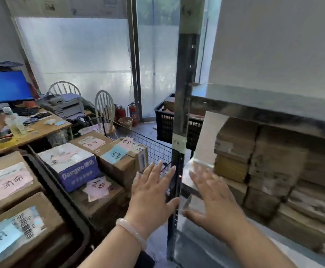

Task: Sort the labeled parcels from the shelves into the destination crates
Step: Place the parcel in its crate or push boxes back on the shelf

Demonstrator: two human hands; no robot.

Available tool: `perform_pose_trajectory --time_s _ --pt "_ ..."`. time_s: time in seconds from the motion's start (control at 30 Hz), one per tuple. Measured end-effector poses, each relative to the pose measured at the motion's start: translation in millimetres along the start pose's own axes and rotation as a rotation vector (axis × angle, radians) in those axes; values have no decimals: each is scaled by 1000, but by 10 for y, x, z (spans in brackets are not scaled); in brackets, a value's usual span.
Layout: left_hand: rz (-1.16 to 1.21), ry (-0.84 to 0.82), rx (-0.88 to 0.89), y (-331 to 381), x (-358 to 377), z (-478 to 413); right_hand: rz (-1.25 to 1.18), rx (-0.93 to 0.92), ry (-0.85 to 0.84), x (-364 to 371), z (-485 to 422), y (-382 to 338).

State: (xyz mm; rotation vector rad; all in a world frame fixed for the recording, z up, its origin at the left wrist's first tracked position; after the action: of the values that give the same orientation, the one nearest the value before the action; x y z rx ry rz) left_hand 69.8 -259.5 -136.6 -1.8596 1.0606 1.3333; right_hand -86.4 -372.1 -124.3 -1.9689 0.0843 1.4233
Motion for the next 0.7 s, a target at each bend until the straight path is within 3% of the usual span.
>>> perform_pose_trajectory --time_s 0.13,0.3,0.53,0.7 --pt "92 12 179 744 -45 22 37 193 93 -421 646 378" --pt "193 -4 340 1503 -110 71 18 285 255 -858 1272 805" --pt "228 34 455 2463 -121 37 -5 380 412 -1223 1705 1467" --pt "285 -37 466 3155 -35 -35 -53 507 454 -1552 1983 2154"
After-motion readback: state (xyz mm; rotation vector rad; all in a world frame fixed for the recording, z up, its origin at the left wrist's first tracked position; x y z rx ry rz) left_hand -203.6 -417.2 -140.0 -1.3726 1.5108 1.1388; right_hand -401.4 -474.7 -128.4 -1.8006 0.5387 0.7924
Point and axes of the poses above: each hand's wrist, its own z-axis away from the middle knuckle, its own x-axis out of the palm, y = z × x, the point moved 1 cm from there along -z, towards the middle knuckle, and after that the axes turned 15 degrees about -z, right-handed, at the moved point
